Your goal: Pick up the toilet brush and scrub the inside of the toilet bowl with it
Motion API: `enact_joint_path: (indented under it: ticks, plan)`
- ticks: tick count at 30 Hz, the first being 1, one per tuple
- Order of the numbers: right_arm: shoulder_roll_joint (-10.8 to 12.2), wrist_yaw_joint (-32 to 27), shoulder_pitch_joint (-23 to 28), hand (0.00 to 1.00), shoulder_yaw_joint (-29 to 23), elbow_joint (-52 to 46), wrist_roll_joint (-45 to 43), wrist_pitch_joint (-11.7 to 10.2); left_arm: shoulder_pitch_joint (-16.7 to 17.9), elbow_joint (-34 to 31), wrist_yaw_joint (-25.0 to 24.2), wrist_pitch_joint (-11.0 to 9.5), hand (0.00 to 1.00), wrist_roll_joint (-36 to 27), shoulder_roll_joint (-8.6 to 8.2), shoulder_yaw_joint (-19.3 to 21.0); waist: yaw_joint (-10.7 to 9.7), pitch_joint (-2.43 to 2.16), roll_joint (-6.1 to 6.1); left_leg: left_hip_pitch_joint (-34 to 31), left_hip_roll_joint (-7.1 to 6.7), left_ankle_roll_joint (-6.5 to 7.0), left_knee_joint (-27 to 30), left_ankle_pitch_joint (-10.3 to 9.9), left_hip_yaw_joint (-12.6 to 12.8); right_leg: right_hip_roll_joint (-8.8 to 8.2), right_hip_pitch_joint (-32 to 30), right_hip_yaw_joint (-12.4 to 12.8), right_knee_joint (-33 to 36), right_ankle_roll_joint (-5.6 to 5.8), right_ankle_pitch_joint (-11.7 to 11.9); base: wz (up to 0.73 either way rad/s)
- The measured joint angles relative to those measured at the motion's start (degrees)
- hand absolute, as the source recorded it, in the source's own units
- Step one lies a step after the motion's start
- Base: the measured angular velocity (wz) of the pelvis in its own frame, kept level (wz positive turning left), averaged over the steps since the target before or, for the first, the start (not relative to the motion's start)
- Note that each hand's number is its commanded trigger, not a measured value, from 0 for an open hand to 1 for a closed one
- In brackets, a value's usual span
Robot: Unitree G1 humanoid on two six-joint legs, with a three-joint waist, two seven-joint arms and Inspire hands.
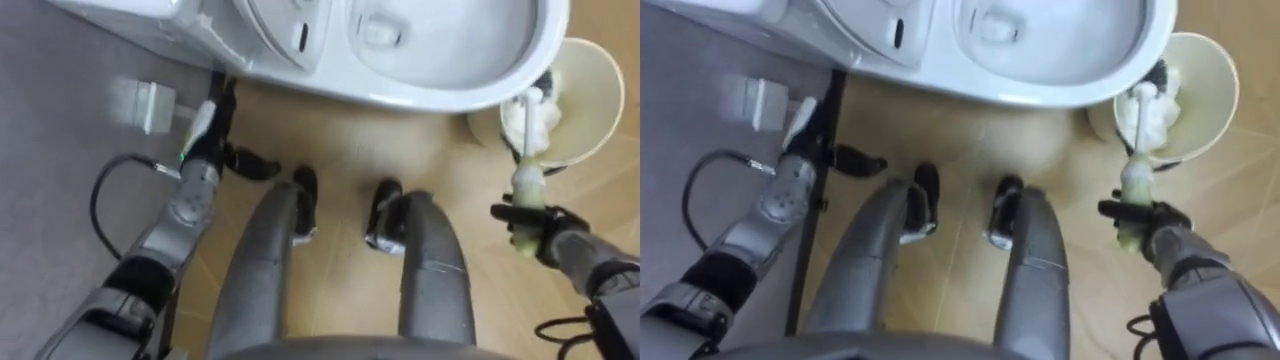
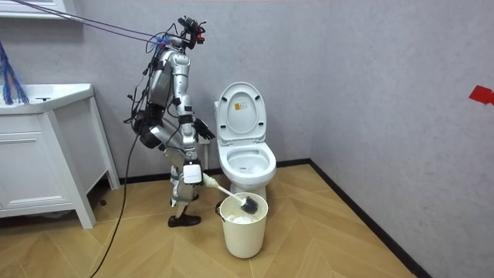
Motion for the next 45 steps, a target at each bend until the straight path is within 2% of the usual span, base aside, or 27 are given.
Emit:
enact_joint_path:
  ticks: [5, 7, 11, 12, 15, 16, 17, 19, 21, 25, 30, 34, 37, 38, 43, 45]
  plan:
    - [0.91, 1.7, 1.37, 1.0, -1.5, 2.69, 7.22, 0.64, 3.01, 0.14, 0.03, 0.0, 0.0, 0.03, -0.12, -0.04, -0.2, -0.13, -0.28, 7.36, -0.24, 0.11, -4.8, 0.35, -0.31, 0.63, 7.8, -0.88, -5.37, 0.72, 0.57, 0.03]
    - [1.13, 1.6, 1.67, 1.0, -2.32, 3.58, 8.97, 1.05, 3.87, 0.19, 0.02, 0.03, 0.0, -0.02, -0.1, 0.0, -0.23, -0.42, -0.62, 9.49, -0.37, 0.12, -5.88, 0.35, -0.33, 0.64, 9.98, -1.06, -6.5, 0.93, 0.51, 0.05]
    - [2.17, 1.56, 3.34, 1.0, -5.78, 3.98, 12.99, 1.04, 5.19, 0.3, -0.07, 0.05, 0.0, 0.12, -0.11, 0.25, -0.46, -0.61, -0.95, 14.34, -0.67, 0.12, -7.63, 0.35, -1.02, 0.64, 15.55, -2.28, -9.06, 1.21, 0.39, 0.12]
    - [2.5, 1.58, 4.1, 1.0, -6.85, 3.99, 14.51, 1.01, 5.86, 0.29, -0.08, 0.05, 0.0, 1.27, -0.2, 1.13, -0.47, -0.88, -1.16, 16.28, -0.68, 0.11, -8.65, 0.35, -1.01, 0.87, 17.53, -2.27, -10.21, 1.44, 0.43, 0.0]
    - [2.92, 1.48, 5.88, 1.0, -9.48, 3.8, 17.37, 1.07, 7.66, 0.3, -0.14, 0.06, 0.0, 2.88, -0.36, 3.56, -0.38, -1.1, -1.38, 20.32, -0.19, 0.09, -11.08, 0.35, -1.01, 1.59, 22.13, -2.74, -13.43, 1.81, 1.1, 0.0]
    - [3.11, 1.52, 6.87, 1.0, -10.36, 3.67, 18.17, 1.07, 8.65, 0.26, -0.15, 0.06, 0.0, 2.77, -0.37, 3.99, -0.44, -1.42, -1.44, 21.98, -0.03, 0.07, -12.1, 0.36, -1.17, 1.89, 24.17, -3.14, -15.08, 1.84, 1.52, 0.06]
    - [3.47, 1.65, 8.02, 1.0, -11.2, 3.58, 19.42, 1.05, 9.89, 0.09, -0.18, 0.07, 0.0, 2.72, -0.35, 4.23, -0.89, -2.03, -1.49, 23.62, -0.03, -0.04, -13.23, 0.52, -1.64, 2.23, 26.27, -3.64, -16.9, 2.0, 1.93, 0.08]
    - [4.26, 1.54, 9.45, 1.0, -12.81, 3.92, 21.09, 1.05, 11.78, -0.15, -0.47, 0.08, 0.0, 2.92, -0.35, 4.92, -1.36, -2.49, -1.95, 26.9, -0.13, -0.07, -15.36, 0.8, -1.8, 2.56, 29.76, -3.85, -19.32, 2.28, 2.35, 0.08]
    - [4.82, 1.64, 11.0, 1.0, -14.01, 3.98, 23.02, 1.07, 13.61, -0.48, -1.02, 0.25, 0.0, 4.02, -0.42, 5.85, -1.67, -2.73, -2.19, 30.11, -0.07, -0.13, -17.18, 0.85, -1.94, 3.17, 33.3, -3.65, -21.89, 2.57, 2.77, 0.02]
    - [5.04, 1.4, 13.85, 1.0, -16.8, 3.73, 24.71, 1.22, 19.43, -5.51, -1.11, 1.1, 0.0, 4.69, -0.33, 9.16, -2.15, -3.19, -2.74, 35.65, -0.08, -0.36, -20.6, 0.97, -2.12, 3.95, 39.29, -3.84, -26.23, 2.87, 3.61, 0.0]
    - [5.09, 0.38, 15.89, 1.0, -19.48, 1.07, 22.93, 1.16, 25.09, -10.87, -1.19, 1.48, 0.0, 6.91, -0.21, 12.88, -3.09, -3.14, -3.15, 40.17, -0.08, -0.52, -22.46, 1.03, -2.32, 4.5, 44.73, -4.76, -30.15, 2.89, 4.29, 0.05]
    - [5.1, -1.31, 17.69, 1.0, -21.65, -3.15, 20.62, 0.61, 28.86, -15.85, -0.96, 1.46, 0.0, 8.95, -0.26, 16.11, -2.66, -2.97, -3.47, 43.72, -0.14, -0.8, -24.63, 1.15, -3.14, 4.68, 48.36, -5.18, -32.09, 2.95, 4.42, 0.06]
    - [5.12, -1.82, 18.2, 1.0, -21.68, -3.76, 17.77, 0.45, 30.64, -19.04, 0.56, 1.44, 0.0, 11.0, -0.28, 18.21, -2.29, -2.93, -3.6, 45.38, -0.52, -1.07, -25.11, 1.01, -3.99, 5.18, 51.16, -6.0, -34.44, 2.99, 4.81, 0.15]
    - [5.15, -2.25, 18.87, 1.0, -21.76, -4.35, 16.32, 0.44, 30.75, -20.28, 1.58, 1.4, 0.0, 11.82, -0.3, 18.67, -2.07, -2.87, -3.72, 45.97, -0.64, -1.13, -25.37, 1.02, -4.36, 5.23, 51.83, -6.67, -35.1, 3.01, 4.88, 0.22]
    - [5.81, -3.85, 19.48, 1.0, -21.69, -6.32, 9.47, 0.42, 31.19, -21.95, 5.21, 1.36, 0.0, 14.84, -0.67, 20.47, -0.35, -2.93, -3.9, 49.15, -0.8, -1.29, -27.27, 1.12, -4.71, 5.28, 54.83, -6.96, -36.68, 3.04, 4.89, 0.03]
    - [6.0, -4.3, 19.91, 1.0, -21.68, -7.91, 4.58, -0.62, 31.44, -23.7, 5.6, 1.39, 0.0, 17.38, -0.68, 20.55, 0.06, -2.92, -3.84, 49.15, -0.77, -1.29, -27.23, 1.12, -4.85, 5.33, 54.88, -7.0, -36.72, 3.03, 4.93, 0.04]
